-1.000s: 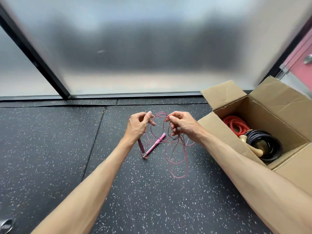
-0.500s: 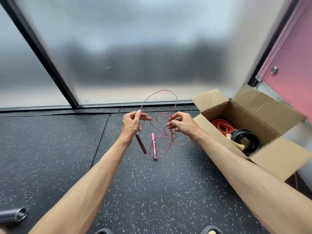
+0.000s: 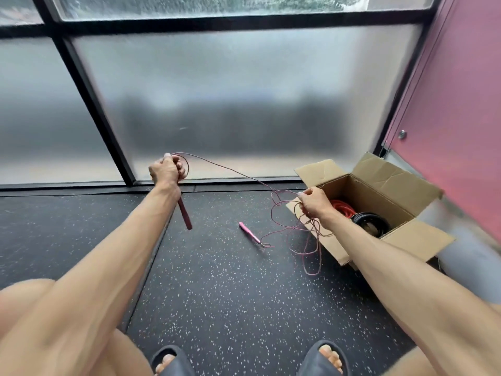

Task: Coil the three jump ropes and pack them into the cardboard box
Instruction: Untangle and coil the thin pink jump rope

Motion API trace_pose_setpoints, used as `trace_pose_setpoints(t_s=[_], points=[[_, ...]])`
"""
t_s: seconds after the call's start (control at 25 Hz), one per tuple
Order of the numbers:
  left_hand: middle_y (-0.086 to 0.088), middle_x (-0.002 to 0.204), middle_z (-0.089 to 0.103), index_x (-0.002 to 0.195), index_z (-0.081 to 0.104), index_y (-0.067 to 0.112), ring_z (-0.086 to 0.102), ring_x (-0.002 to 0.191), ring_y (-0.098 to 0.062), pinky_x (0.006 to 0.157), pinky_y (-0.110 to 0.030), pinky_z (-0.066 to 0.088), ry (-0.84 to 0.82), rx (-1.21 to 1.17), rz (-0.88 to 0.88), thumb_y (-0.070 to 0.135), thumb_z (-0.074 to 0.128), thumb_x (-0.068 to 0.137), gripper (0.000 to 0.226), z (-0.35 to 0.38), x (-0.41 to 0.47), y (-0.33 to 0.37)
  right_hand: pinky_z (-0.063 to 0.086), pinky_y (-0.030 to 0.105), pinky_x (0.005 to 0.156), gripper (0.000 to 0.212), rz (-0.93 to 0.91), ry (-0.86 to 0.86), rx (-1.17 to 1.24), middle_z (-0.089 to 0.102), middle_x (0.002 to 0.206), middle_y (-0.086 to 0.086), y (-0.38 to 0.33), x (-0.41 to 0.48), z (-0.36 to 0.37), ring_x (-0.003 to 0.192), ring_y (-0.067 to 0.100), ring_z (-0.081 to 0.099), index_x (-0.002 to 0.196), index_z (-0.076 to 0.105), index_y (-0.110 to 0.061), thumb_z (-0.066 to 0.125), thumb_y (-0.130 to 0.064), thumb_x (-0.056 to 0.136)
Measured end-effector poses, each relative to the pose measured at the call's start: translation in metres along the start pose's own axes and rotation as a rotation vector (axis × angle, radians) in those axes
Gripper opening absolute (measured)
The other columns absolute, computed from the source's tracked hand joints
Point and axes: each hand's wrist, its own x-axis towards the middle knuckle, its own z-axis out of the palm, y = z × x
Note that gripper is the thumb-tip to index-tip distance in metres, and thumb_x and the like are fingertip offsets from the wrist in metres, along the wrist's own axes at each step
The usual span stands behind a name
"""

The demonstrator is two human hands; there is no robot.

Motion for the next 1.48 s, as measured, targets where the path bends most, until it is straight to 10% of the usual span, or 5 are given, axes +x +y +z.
trace_pose_setpoints(t_s=[0.28,0.8,1.12,1.48], points=[[0.012,0.036,0.044,0.071,0.061,0.012,0.038,0.033,-0.005,0.044,-0.021,0.029,-0.144,0.329,0.243,0.016,0.044,0.104,0.037,0.001,-0.042,0.027,0.051,0.03,0.06,0.004,-0.285,-0.141,0.225,0.056,0.074,0.002,-0.071,-0.05,-0.005,0.064,0.014,0.053,0.093,0.067,-0.009,0.064,-0.008,0.094],[0.012,0.05,0.04,0.082,0.066,0.009,0.03,0.044,-0.008,0.044,-0.02,0.027,-0.572,0.388,0.14,0.046,0.076,0.084,0.038,0.026,-0.117,0.0,0.035,0.016,0.06,0.011,-0.479,-0.099,-0.053,0.054,0.045,-0.029,-0.109,-0.086,0.009,0.054,-0.005,0.048,0.094,0.077,-0.012,0.075,-0.02,0.087],[0.008,0.045,0.037,0.078,0.058,0.007,0.033,0.038,-0.008,0.045,-0.021,0.03,-0.435,0.227,0.021,0.014,0.057,0.1,0.023,0.013,-0.064,-0.029,0.059,0.051,0.075,0.021,-0.234,0.334,0.005,0.074,0.082,0.014,-0.08,-0.072,-0.019,0.081,0.034,0.072,0.069,0.057,-0.023,0.062,-0.013,0.087],[-0.015,0.098,0.064,0.114,0.057,0.001,0.062,0.078,-0.021,0.074,-0.031,0.053,-0.611,0.834,0.001,0.014,0.08,0.083,0.04,-0.013,-0.045,-0.101,0.053,0.04,0.067,0.022,-0.202,0.205,0.03,0.066,0.072,0.009,-0.044,-0.074,-0.026,0.073,0.027,0.066,0.073,0.064,-0.022,0.067,-0.008,0.091]])
